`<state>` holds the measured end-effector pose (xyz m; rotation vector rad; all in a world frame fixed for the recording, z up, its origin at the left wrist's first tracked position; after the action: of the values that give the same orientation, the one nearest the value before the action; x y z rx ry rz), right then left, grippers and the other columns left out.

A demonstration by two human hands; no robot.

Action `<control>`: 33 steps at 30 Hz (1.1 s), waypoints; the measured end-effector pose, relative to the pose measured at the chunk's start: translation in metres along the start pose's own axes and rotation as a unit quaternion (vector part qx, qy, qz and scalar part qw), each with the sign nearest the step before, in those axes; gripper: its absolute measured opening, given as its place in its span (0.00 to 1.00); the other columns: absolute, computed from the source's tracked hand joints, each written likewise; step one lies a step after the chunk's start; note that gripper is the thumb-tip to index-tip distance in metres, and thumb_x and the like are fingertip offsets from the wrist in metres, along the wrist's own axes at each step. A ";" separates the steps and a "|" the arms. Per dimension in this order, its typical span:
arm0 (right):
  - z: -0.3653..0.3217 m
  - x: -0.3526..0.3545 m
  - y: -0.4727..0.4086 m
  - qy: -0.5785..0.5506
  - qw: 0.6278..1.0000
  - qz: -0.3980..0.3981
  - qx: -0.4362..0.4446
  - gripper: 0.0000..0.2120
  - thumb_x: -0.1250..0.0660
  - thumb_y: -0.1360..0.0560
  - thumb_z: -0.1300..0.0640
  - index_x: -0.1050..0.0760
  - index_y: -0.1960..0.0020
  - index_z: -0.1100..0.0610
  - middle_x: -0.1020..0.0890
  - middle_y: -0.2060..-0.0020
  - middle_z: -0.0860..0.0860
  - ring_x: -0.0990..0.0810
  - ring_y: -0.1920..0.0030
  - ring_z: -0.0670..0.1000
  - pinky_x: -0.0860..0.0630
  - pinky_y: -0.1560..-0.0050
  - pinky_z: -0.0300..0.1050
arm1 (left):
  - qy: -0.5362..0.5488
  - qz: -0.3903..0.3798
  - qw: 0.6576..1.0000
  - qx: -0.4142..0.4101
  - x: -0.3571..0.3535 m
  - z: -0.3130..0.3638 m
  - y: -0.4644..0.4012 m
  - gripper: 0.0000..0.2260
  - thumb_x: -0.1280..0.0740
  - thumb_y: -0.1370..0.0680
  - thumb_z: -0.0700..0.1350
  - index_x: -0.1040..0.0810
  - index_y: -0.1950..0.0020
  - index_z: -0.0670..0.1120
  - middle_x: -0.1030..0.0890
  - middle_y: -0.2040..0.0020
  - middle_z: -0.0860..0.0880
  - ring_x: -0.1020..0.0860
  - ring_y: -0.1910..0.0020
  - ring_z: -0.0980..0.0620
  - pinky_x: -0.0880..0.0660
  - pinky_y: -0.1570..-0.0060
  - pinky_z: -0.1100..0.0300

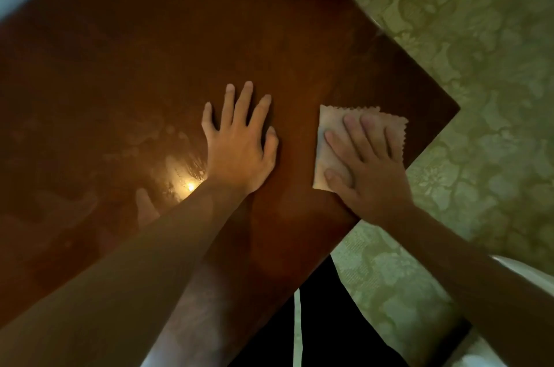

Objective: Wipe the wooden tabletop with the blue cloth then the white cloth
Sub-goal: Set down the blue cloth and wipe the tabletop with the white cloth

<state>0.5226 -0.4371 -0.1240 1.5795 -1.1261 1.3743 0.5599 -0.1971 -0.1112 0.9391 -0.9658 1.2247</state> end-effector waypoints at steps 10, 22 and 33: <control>0.002 0.001 0.013 0.020 0.990 -0.043 0.135 0.31 0.40 0.21 0.37 0.35 0.21 0.47 0.39 0.19 0.55 0.42 0.19 0.61 0.42 0.24 0.70 | -0.023 0.016 1.000 0.002 -0.003 0.003 0.003 0.25 0.48 0.17 0.55 0.35 0.21 0.49 0.39 0.19 0.45 0.47 0.19 0.43 0.53 0.24 0.37; 0.011 0.000 -0.031 0.023 0.987 -0.028 0.156 0.31 0.44 0.19 0.38 0.38 0.19 0.48 0.41 0.18 0.55 0.46 0.18 0.60 0.47 0.21 0.67 | -0.034 0.018 0.999 0.004 -0.006 0.002 0.002 0.25 0.48 0.16 0.56 0.35 0.21 0.49 0.40 0.19 0.45 0.46 0.19 0.39 0.53 0.24 0.36; 0.008 0.002 -0.099 0.030 0.977 -0.071 0.197 0.31 0.48 0.19 0.36 0.39 0.19 0.45 0.41 0.18 0.54 0.45 0.18 0.60 0.48 0.21 0.66 | -0.050 0.054 0.997 -0.001 -0.014 0.000 0.003 0.25 0.44 0.18 0.58 0.31 0.23 0.50 0.35 0.21 0.45 0.41 0.20 0.40 0.50 0.24 0.33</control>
<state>0.6186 -0.4117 -0.1222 1.8399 -0.7156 1.6048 0.5554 -0.2015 -0.1241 0.9643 -1.1087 1.2757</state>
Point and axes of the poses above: each hand's wrist, its own y-axis away from the middle knuckle, its own x-axis out of the back of the hand, z = x × y, the point moved 2 cm from there along -y, towards the middle knuckle
